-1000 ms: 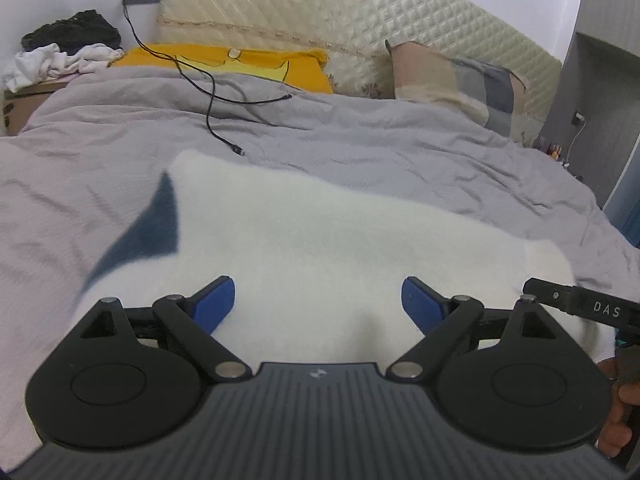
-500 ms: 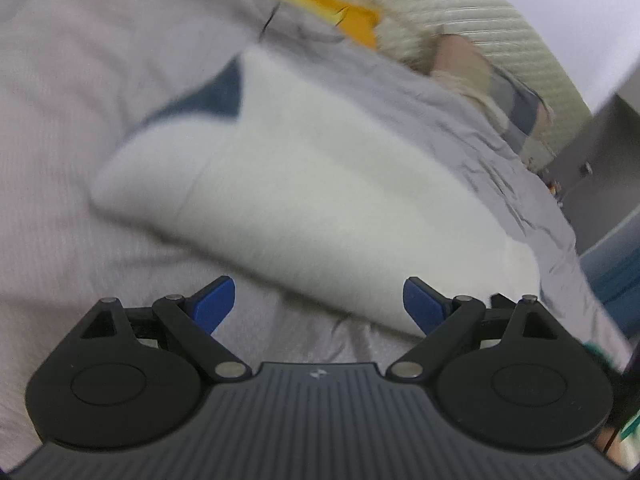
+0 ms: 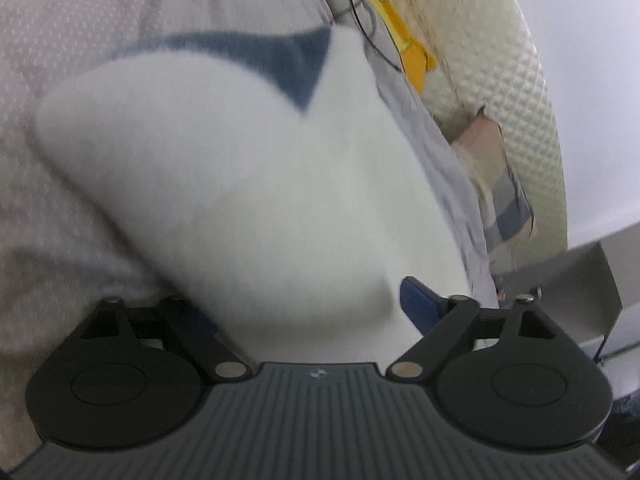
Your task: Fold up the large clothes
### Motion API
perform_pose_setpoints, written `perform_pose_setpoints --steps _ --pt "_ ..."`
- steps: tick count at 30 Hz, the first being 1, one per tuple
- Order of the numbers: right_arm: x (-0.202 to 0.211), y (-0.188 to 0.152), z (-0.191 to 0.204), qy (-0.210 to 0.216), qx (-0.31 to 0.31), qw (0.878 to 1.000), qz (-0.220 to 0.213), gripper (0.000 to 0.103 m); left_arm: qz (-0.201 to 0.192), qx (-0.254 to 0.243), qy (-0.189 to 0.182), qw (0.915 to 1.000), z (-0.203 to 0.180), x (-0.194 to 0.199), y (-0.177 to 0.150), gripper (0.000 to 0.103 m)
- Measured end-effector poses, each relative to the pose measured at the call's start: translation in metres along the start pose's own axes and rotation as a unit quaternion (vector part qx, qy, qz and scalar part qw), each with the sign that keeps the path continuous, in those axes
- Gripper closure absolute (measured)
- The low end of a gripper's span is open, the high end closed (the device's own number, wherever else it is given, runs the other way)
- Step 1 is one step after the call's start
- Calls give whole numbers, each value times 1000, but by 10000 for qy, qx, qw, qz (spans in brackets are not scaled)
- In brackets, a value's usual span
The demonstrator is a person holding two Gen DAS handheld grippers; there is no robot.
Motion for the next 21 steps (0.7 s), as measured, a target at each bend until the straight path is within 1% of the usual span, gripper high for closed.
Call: perform_pose_setpoints --steps 1,3,4,6,8,10,11,12,13,14,15,19,20,21 --pt "0 1 0 10 -45 10000 -15 22 -48 -42 86 9999 1 -1 3 27" --pt "2 3 -2 64 -201 9998 -33 22 -142 -324 317 9989 -5 -2 2 42" --pt "4 4 -3 99 -297 9995 -46 22 -202 -497 390 9978 -9 -1 0 45" --pt "12 8 -6 247 -579 9980 -103 22 -330 -800 461 9952 -18 3 -2 55" --pt "23 12 -7 596 -941 9936 -175 22 -467 -976 434 9932 -25 8 -4 60" --pt "32 13 -8 1005 -1290 9864 -180 22 -509 -977 362 9933 -27 12 -3 62" --pt "35 12 -8 1257 -1467 9810 -153 22 -514 -982 338 9933 -27 14 -2 62" --pt "37 11 -8 1510 -1628 9750 -103 19 -521 -1009 328 9930 -32 12 -2 62" --pt "37 10 -7 1727 -1763 9691 -36 14 -533 -1026 315 9928 -32 14 -3 62" --pt "36 8 -7 1929 -1905 9625 44 4 -539 -1019 305 9929 -31 15 -3 62" --pt "33 5 -7 2127 -2088 9544 168 0 -538 -1014 300 9929 -32 15 -3 62" --pt "6 -8 -11 2734 -2766 9182 754 0 -550 -967 224 9935 -30 16 -2 62" --pt "-4 -13 -13 2793 -2948 9095 885 0 -560 -966 213 9935 -30 16 -2 62" --pt "-12 -18 -15 2786 -3086 9039 1002 0 -565 -958 206 9936 -28 20 -3 62"
Point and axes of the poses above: each gripper's, at about its wrist camera, not at the fingertips, and x roughly against the way its jaws point, z to its left, y to its top, the point moved 1 cm from there along -x, roughly the way its jaws point, and after that the axes turned 6 degrees about z, right-handed, at the moved point
